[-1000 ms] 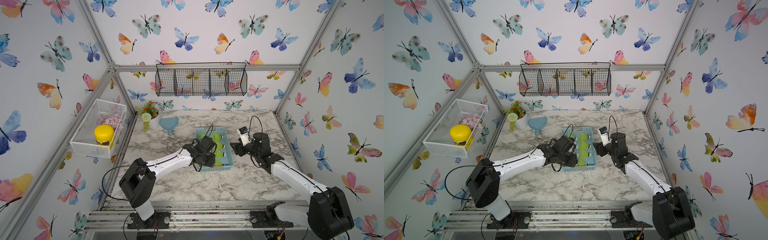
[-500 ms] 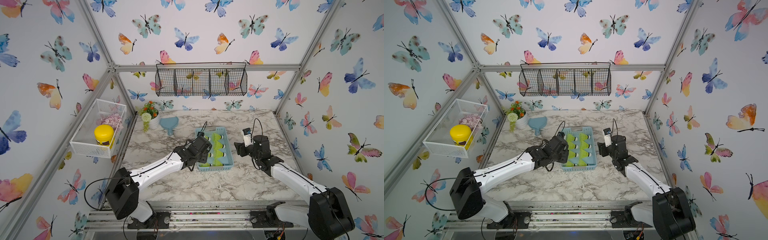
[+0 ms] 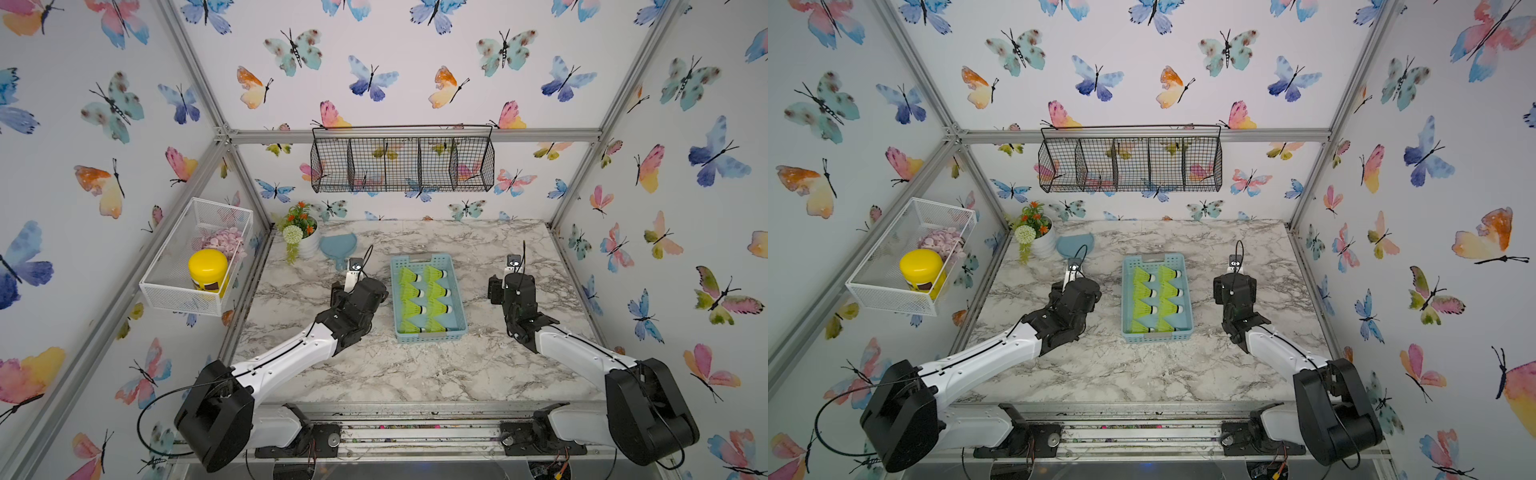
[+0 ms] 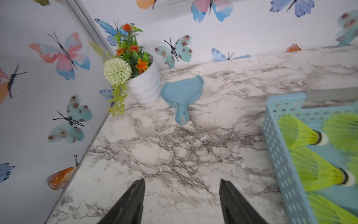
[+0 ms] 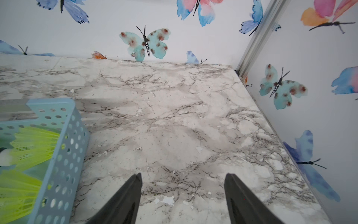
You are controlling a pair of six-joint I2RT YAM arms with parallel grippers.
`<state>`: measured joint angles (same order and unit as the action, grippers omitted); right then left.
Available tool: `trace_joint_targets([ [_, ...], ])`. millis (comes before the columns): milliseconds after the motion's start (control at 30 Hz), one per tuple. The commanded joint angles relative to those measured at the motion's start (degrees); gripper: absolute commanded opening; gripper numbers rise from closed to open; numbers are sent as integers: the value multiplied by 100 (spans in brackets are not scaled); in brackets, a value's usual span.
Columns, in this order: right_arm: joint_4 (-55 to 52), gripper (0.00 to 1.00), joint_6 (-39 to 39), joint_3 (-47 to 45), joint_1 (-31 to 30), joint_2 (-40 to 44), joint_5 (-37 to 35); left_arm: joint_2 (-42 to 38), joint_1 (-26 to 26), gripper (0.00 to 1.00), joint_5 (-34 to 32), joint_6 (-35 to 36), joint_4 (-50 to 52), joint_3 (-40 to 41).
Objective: Put the shuttlecocks into the storage box
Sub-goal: Reset both arms
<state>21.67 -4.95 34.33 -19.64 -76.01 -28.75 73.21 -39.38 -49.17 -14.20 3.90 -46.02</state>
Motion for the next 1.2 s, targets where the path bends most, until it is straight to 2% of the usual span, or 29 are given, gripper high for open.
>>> trace_joint_targets([
  [0,762,76,86,-198,119,-139,-581,-297,464,66,-467,449,-983,383],
  [67,1014,77,137,-302,215,-212,-584,-464,722,67,-361,614,-1313,662],
  [200,1384,79,224,-449,461,-376,-494,-710,1202,76,-174,983,-2025,1173],
  [267,1525,79,249,-521,581,-419,-368,-793,1483,77,-73,1022,-2225,1346],
  [533,1480,82,56,-681,1170,-395,528,-1053,2612,100,572,842,-2908,2048],
  [700,1598,83,-175,-866,1464,-411,1034,-1150,3088,98,1213,682,-3198,2403],
  [967,2523,84,-180,-1262,1652,-564,1518,-962,3760,98,2534,549,-4019,2850],
  [1167,3319,85,-154,-1567,1853,-714,1969,-745,3885,98,3234,718,-4999,3199],
])
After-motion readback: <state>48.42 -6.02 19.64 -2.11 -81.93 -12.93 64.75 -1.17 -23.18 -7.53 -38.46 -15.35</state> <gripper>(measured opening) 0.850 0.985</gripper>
